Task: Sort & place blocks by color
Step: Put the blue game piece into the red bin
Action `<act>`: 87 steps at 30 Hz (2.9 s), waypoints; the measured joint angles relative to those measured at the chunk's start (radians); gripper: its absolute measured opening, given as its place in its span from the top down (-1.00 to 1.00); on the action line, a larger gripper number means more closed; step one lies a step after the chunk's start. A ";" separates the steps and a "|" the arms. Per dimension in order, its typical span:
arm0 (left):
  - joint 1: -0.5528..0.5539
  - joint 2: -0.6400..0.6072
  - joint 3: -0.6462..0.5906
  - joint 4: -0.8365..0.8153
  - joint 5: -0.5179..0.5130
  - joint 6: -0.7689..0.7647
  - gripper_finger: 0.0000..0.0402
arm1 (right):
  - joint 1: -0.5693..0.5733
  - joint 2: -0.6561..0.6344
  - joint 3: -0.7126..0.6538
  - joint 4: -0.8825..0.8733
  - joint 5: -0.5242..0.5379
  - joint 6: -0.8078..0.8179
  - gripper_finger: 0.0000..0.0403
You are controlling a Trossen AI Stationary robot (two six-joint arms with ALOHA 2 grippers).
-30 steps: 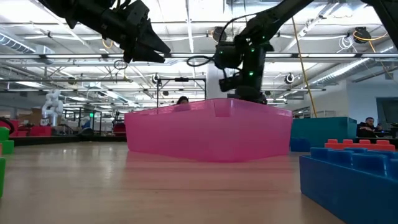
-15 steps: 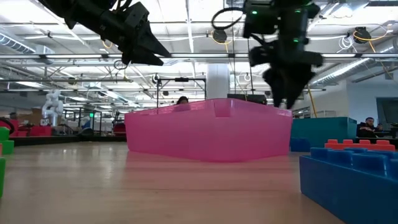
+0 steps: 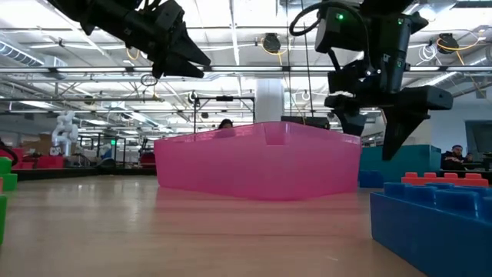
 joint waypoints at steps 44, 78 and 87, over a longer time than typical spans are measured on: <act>-0.013 0.000 0.000 -0.024 -0.001 -0.003 -0.28 | -0.001 0.027 0.021 -0.156 0.138 0.130 0.34; -0.012 0.000 0.000 0.006 -0.002 0.233 -0.28 | 0.033 0.036 0.084 0.469 -0.140 0.142 0.34; -0.012 0.000 0.000 0.006 -0.002 0.233 -0.28 | 0.033 0.036 0.084 0.527 -0.139 0.156 -0.02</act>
